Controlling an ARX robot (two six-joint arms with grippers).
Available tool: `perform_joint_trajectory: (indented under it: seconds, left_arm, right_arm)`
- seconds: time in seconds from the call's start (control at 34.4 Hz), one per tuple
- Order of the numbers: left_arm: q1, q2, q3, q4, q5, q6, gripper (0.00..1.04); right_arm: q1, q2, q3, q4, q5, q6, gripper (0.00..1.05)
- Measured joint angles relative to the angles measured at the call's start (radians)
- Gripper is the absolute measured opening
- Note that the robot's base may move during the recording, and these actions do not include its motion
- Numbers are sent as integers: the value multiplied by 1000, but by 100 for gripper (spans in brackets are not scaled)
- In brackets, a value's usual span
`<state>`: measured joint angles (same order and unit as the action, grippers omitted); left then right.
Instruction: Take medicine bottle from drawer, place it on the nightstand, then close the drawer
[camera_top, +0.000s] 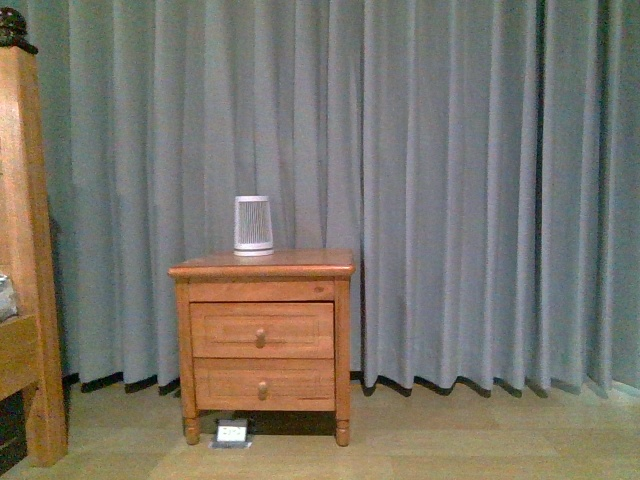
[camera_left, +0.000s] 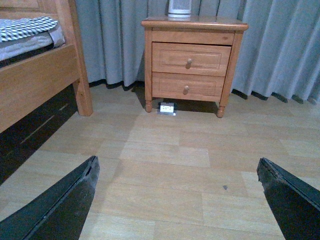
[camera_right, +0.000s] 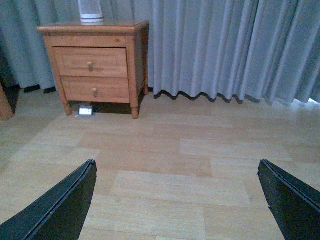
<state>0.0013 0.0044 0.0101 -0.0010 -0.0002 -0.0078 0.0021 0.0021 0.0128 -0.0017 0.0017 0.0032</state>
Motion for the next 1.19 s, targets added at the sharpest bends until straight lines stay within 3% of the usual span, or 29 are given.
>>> perform_joint_trajectory:
  seconds: [1.19]
  left_arm:
    - [0,0,0,0,0,0,98]
  right_arm:
    - [0,0,0,0,0,0,98]
